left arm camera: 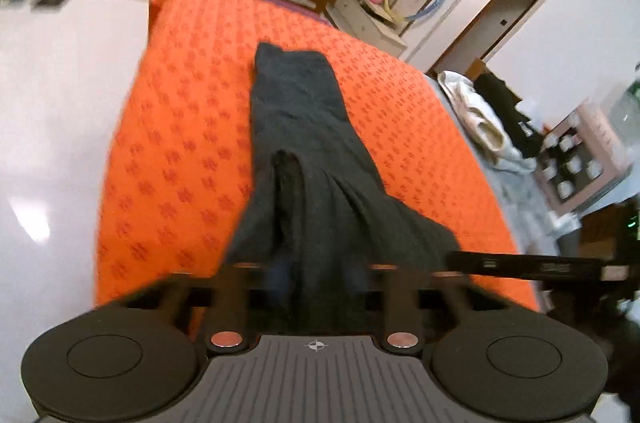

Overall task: Fold clothes
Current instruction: 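Lower the folded stack onto the pants and open both tools, then grasp the folded end of the dark grey pants with both tools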

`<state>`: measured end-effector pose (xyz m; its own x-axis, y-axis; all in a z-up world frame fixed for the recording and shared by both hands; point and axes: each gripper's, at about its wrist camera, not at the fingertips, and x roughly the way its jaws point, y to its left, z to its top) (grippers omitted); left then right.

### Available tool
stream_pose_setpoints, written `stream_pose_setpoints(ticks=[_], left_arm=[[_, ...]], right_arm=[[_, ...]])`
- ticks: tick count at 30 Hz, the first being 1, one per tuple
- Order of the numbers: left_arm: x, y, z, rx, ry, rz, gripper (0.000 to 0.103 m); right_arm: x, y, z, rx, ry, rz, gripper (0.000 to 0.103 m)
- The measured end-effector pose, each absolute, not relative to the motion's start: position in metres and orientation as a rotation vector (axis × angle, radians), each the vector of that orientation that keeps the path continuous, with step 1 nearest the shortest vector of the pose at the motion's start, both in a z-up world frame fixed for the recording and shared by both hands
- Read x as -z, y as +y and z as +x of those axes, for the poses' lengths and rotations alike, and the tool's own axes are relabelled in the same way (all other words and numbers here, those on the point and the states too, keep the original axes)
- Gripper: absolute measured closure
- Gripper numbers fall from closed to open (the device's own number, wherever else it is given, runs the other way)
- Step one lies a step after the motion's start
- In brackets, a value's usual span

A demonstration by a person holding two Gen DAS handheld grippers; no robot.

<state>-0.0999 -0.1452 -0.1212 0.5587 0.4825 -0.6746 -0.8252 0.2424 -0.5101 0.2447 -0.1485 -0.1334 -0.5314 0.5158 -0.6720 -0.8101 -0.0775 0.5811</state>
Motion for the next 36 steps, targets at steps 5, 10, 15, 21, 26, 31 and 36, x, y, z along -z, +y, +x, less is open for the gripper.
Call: stream_pose_setpoints(ticks=[5, 10, 15, 21, 26, 31, 36], left_arm=[[0.104, -0.167, -0.102, -0.897, 0.386, -0.972, 0.096], [0.101, -0.184, -0.108, -0.948, 0.388, -1.003, 0.095], [0.115, -0.184, -0.118, -1.077, 0.386, -1.03, 0.093], [0.097, -0.2, -0.119, -1.108, 0.377, -0.943, 0.093], [0.089, -0.217, -0.101, -1.046, 0.408, -0.888, 0.087], [0.097, -0.214, -0.078, -1.024, 0.455, -0.874, 0.085], [0.105, -0.209, -0.064, -1.042, 0.499, -0.862, 0.081]], right_arm=[[0.115, -0.144, 0.235, -1.841, 1.177, -0.389, 0.092], [0.103, -0.134, 0.226, -1.911, 1.092, -0.449, 0.092], [0.109, -0.12, 0.212, -1.899, 0.976, -0.59, 0.081], [0.093, -0.131, 0.212, -1.863, 0.845, -0.619, 0.073], [0.076, -0.156, 0.217, -1.849, 0.822, -0.585, 0.073], [0.076, -0.185, 0.214, -1.854, 0.87, -0.576, 0.073], [0.087, -0.206, 0.205, -1.86, 0.929, -0.583, 0.073]])
